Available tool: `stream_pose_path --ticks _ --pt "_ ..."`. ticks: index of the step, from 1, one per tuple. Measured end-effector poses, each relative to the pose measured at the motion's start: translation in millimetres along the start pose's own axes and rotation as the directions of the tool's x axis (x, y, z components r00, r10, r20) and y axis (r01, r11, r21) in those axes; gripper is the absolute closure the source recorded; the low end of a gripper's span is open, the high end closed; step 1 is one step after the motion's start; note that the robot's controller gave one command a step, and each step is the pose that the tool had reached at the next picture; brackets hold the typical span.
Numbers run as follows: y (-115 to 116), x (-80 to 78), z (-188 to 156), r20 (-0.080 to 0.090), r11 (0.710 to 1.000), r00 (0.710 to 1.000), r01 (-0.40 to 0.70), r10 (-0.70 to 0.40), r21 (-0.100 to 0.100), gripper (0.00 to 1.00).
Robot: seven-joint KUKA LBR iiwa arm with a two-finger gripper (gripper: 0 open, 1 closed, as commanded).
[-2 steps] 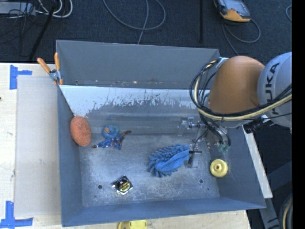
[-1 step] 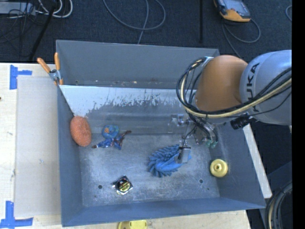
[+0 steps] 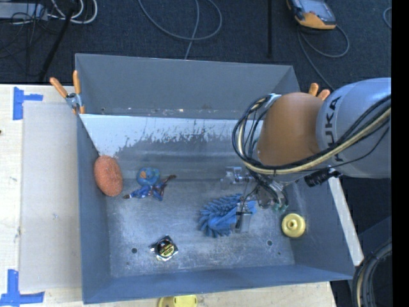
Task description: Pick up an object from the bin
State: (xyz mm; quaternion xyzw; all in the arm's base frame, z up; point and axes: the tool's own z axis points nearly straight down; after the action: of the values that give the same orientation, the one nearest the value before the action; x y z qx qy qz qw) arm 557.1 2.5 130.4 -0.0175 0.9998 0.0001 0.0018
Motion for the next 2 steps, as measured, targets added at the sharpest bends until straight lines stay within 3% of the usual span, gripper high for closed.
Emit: stream_pose_path --ticks 1,2 --pt "9.7 11.7 20.5 -0.010 1.000 1.000 0.012 -0.012 0.000 0.00" --pt "-0.7 64.9 61.3 -0.007 0.994 0.994 0.107 -0.107 -0.001 1.00"
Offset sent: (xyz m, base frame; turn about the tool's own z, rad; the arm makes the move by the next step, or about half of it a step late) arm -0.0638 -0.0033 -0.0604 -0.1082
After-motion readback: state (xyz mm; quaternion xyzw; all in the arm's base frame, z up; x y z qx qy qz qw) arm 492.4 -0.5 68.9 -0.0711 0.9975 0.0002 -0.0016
